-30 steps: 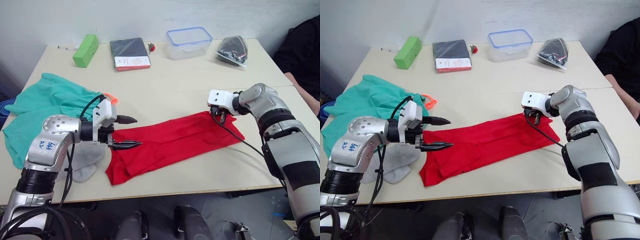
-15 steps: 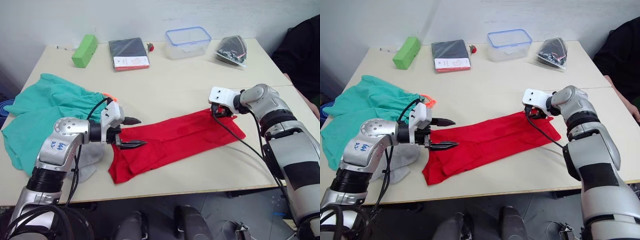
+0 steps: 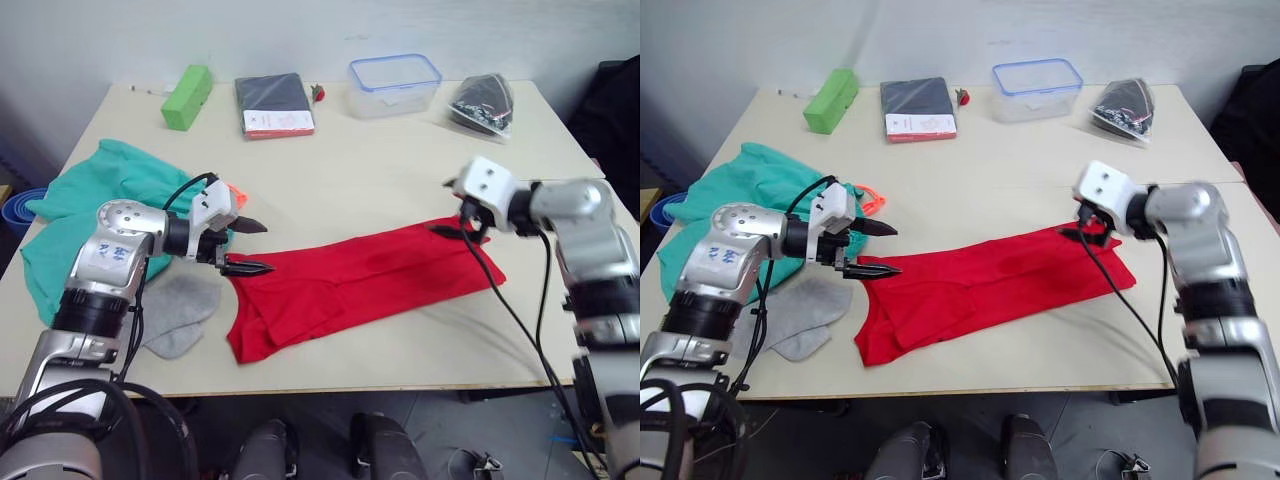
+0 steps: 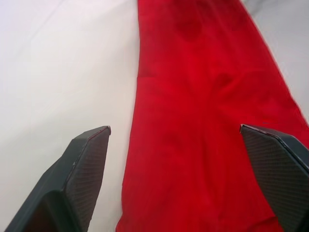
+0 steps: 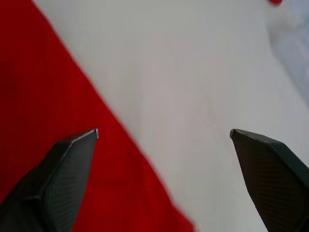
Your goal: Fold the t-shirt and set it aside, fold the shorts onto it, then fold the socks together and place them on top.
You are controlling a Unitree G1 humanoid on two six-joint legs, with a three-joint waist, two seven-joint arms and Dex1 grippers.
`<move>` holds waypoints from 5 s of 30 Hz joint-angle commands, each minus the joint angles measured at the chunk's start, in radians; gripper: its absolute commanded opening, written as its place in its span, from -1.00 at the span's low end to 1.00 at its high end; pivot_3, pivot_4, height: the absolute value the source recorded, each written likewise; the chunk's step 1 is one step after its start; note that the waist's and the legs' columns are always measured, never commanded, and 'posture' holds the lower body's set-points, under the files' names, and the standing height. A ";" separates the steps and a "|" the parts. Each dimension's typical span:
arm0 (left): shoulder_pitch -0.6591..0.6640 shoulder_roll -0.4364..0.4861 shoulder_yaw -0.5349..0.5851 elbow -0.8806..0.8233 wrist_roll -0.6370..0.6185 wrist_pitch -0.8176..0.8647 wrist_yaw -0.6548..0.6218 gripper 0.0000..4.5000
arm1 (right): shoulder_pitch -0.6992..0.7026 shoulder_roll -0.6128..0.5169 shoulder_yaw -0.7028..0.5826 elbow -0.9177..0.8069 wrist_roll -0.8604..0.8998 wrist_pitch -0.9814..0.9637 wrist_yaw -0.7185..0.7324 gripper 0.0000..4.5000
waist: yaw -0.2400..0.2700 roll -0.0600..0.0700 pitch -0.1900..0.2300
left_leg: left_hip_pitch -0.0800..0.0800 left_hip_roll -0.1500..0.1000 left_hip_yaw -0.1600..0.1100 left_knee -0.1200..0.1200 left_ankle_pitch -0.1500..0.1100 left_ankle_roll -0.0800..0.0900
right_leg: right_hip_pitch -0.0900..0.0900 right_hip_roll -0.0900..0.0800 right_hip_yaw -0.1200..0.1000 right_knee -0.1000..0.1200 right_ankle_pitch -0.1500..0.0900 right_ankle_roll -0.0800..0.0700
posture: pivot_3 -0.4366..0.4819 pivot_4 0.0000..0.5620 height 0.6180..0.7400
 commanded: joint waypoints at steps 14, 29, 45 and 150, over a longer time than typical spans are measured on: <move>-0.309 -0.207 -0.070 0.620 0.205 -0.338 -0.063 1.00 | 0.572 0.397 -0.660 -1.143 0.344 1.316 -0.400 0.99 | 0.010 -0.002 -0.001 | -0.007 -0.002 0.000 0.002 0.001 0.002 | -0.009 0.000 -0.008 0.002 0.000 0.000 | -0.05 -0.47 1.00; -0.359 -0.221 -0.068 0.775 0.324 -0.402 -0.058 -0.11 | 0.459 0.646 -0.753 -0.938 0.482 1.316 -0.776 1.00 | 0.005 -0.002 -0.001 | -0.007 -0.002 0.000 0.001 0.002 0.003 | -0.010 0.002 -0.008 0.004 0.000 0.000 | -0.05 -0.47 1.00; -0.329 -0.222 -0.066 0.768 0.349 -0.383 -0.073 -1.00 | 0.283 0.712 -0.852 -0.675 0.490 1.316 -0.963 0.39 | -0.018 -0.015 -0.009 | -0.007 -0.002 0.000 0.001 0.002 0.003 | -0.008 0.001 -0.008 0.006 0.000 0.001 | -0.05 -0.47 1.00; -0.435 -0.357 -0.056 0.750 0.118 0.019 0.157 1.00 | 0.383 0.316 -0.352 -0.764 0.788 1.316 -0.554 0.99 | 0.005 -0.005 -0.003 | -0.007 -0.001 0.002 -0.001 0.002 0.002 | -0.010 0.002 -0.006 -0.002 0.000 0.001 | -0.05 -0.47 1.00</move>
